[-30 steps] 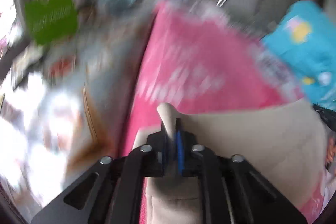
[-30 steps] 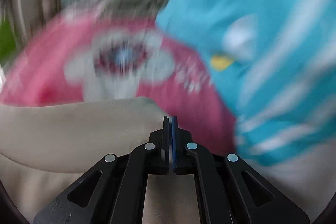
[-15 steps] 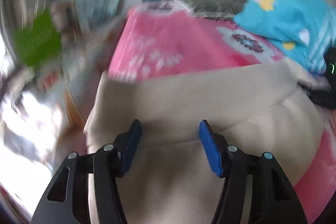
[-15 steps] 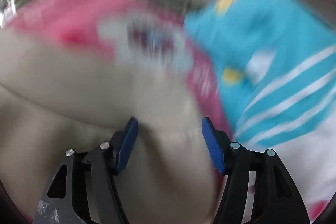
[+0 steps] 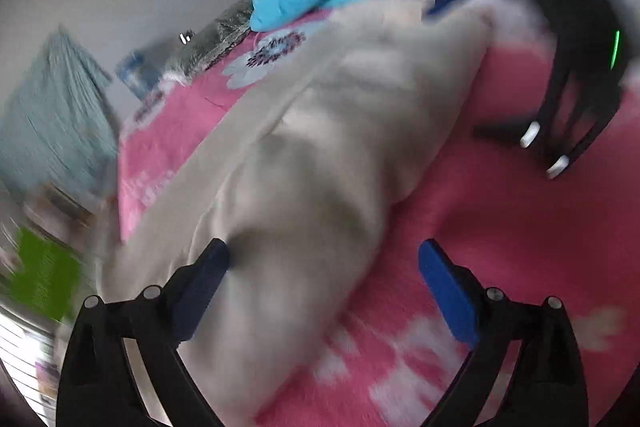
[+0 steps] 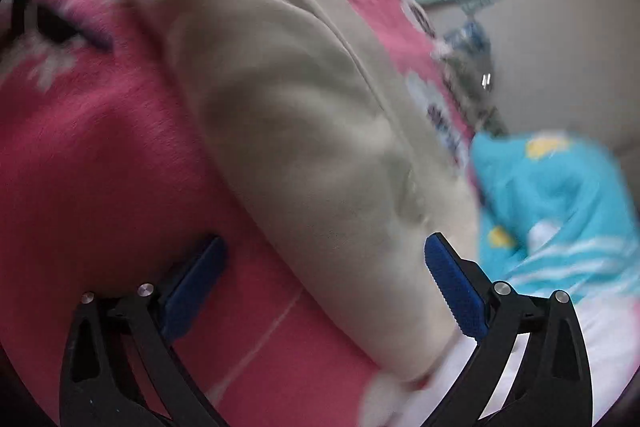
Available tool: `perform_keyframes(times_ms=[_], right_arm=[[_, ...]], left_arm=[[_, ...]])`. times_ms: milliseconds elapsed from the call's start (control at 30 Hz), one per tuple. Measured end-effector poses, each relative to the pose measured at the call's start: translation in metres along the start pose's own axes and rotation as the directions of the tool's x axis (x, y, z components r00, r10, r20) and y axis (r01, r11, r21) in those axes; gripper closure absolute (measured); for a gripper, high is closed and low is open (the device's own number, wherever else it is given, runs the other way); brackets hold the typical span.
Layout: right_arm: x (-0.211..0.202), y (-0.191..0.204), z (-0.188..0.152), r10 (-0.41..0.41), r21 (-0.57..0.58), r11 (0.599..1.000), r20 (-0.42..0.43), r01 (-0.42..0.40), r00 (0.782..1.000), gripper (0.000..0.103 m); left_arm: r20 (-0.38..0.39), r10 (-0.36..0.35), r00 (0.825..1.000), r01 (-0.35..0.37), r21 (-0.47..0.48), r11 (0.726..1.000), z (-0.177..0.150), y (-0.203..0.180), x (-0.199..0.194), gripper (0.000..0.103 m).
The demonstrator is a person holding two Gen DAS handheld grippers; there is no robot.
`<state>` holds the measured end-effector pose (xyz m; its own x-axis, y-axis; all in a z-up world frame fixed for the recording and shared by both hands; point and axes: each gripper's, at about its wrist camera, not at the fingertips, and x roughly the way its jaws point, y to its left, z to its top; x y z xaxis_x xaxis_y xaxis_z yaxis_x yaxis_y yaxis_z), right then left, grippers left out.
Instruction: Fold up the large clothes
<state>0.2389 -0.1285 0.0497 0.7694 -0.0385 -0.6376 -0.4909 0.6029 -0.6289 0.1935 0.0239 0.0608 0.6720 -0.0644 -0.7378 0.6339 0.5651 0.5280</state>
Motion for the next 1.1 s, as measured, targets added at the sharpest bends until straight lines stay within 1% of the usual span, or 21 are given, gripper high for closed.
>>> perform_keyframes(times_ms=[67, 100, 133, 200, 267, 300, 333, 367, 467, 500, 533, 600, 633, 700, 800, 867, 900, 967, 1000, 1033, 1100], right_arm=[[0.014, -0.004, -0.004, -0.181, -0.048, 0.983, -0.022, 0.18, 0.983, 0.007], [0.026, -0.009, -0.014, -0.19, -0.078, 0.98, -0.069, 0.185, 0.979, 0.02], [0.036, -0.013, -0.021, -0.207, -0.1, 0.976, -0.117, 0.196, 0.971, 0.049], [0.052, -0.021, -0.04, -0.276, -0.148, 0.957, -0.185, 0.251, 0.943, 0.069], [0.054, -0.033, -0.054, -0.329, -0.154, 0.941, -0.228, 0.3, 0.916, 0.075], [0.058, -0.04, -0.058, -0.353, -0.147, 0.934, -0.253, 0.325, 0.9, 0.078], [0.065, -0.05, -0.066, -0.394, -0.15, 0.919, -0.304, 0.365, 0.868, 0.078], [0.066, -0.055, -0.069, -0.37, -0.128, 0.929, -0.335, 0.348, 0.866, 0.078], [0.034, -0.045, -0.061, -0.42, -0.138, 0.907, -0.264, 0.397, 0.868, 0.075], [0.017, -0.038, -0.06, -0.44, -0.151, 0.897, -0.22, 0.415, 0.87, 0.063], [0.009, -0.035, -0.061, -0.447, -0.154, 0.893, -0.194, 0.423, 0.873, 0.043], [-0.009, -0.025, -0.057, -0.393, -0.154, 0.915, -0.135, 0.372, 0.91, 0.025], [-0.011, -0.015, -0.056, -0.382, -0.187, 0.915, -0.113, 0.358, 0.917, 0.024], [-0.012, 0.002, -0.054, -0.397, -0.26, 0.893, -0.074, 0.366, 0.915, 0.023], [-0.013, 0.011, -0.046, -0.372, -0.272, 0.895, -0.015, 0.354, 0.928, 0.022], [0.015, 0.003, -0.029, -0.33, -0.259, 0.914, -0.03, 0.312, 0.943, 0.021], [0.024, 0.0, -0.024, -0.309, -0.243, 0.926, -0.043, 0.29, 0.95, 0.023], [0.044, -0.017, -0.019, -0.292, -0.168, 0.948, -0.127, 0.27, 0.948, 0.061], [0.044, -0.018, -0.024, -0.307, -0.169, 0.943, -0.122, 0.285, 0.944, 0.08], [0.035, -0.013, -0.029, -0.336, -0.195, 0.929, -0.094, 0.314, 0.937, 0.083], [0.02, -0.007, -0.036, -0.343, -0.219, 0.922, -0.076, 0.32, 0.936, 0.084]], left_arm=[[0.038, 0.051, 0.998, -0.055, 0.11, 0.992, -0.004, -0.009, 0.007, 0.006], [0.034, 0.06, 0.998, -0.064, 0.125, 0.99, -0.005, -0.006, 0.007, 0.007], [0.02, 0.083, 0.996, -0.085, 0.131, 0.988, -0.006, -0.001, 0.006, 0.016], [-0.02, 0.144, 0.989, -0.139, 0.151, 0.979, -0.02, 0.021, 0.008, 0.037], [-0.083, 0.217, 0.973, -0.201, 0.167, 0.965, -0.047, 0.05, 0.009, 0.055], [-0.109, 0.244, 0.964, -0.222, 0.182, 0.958, -0.062, 0.062, 0.008, 0.057], [-0.127, 0.249, 0.96, -0.224, 0.185, 0.957, -0.071, 0.07, 0.007, 0.059], [-0.146, 0.266, 0.953, -0.236, 0.192, 0.953, -0.078, 0.073, 0.004, 0.066], [-0.142, 0.333, 0.932, -0.289, 0.263, 0.921, -0.09, 0.063, -0.005, 0.072], [-0.137, 0.34, 0.93, -0.297, 0.26, 0.919, -0.09, 0.058, -0.008, 0.072], [-0.131, 0.347, 0.929, -0.306, 0.259, 0.916, -0.089, 0.055, -0.009, 0.066], [-0.087, 0.36, 0.929, -0.325, 0.273, 0.905, -0.083, 0.04, -0.014, 0.056], [-0.055, 0.394, 0.918, -0.361, 0.301, 0.883, -0.077, 0.029, -0.011, 0.052], [-0.01, 0.412, 0.911, -0.383, 0.344, 0.857, -0.068, 0.014, -0.007, 0.052], [0.064, 0.395, 0.916, -0.391, 0.357, 0.848, -0.052, -0.001, -0.005, 0.047], [0.076, 0.403, 0.912, -0.401, 0.368, 0.839, -0.035, -0.01, 0.01, 0.046], [0.057, 0.402, 0.914, -0.395, 0.348, 0.85, -0.029, -0.009, 0.019, 0.046], [0.032, 0.356, 0.934, -0.35, 0.29, 0.891, -0.03, 0.002, 0.021, 0.051], [0.014, 0.341, 0.94, -0.331, 0.274, 0.903, -0.036, 0.009, 0.017, 0.069], [0.01, 0.356, 0.934, -0.344, 0.292, 0.893, -0.044, 0.011, 0.013, 0.08], [0.009, 0.371, 0.929, -0.353, 0.331, 0.875, -0.061, 0.012, -0.003, 0.084]])
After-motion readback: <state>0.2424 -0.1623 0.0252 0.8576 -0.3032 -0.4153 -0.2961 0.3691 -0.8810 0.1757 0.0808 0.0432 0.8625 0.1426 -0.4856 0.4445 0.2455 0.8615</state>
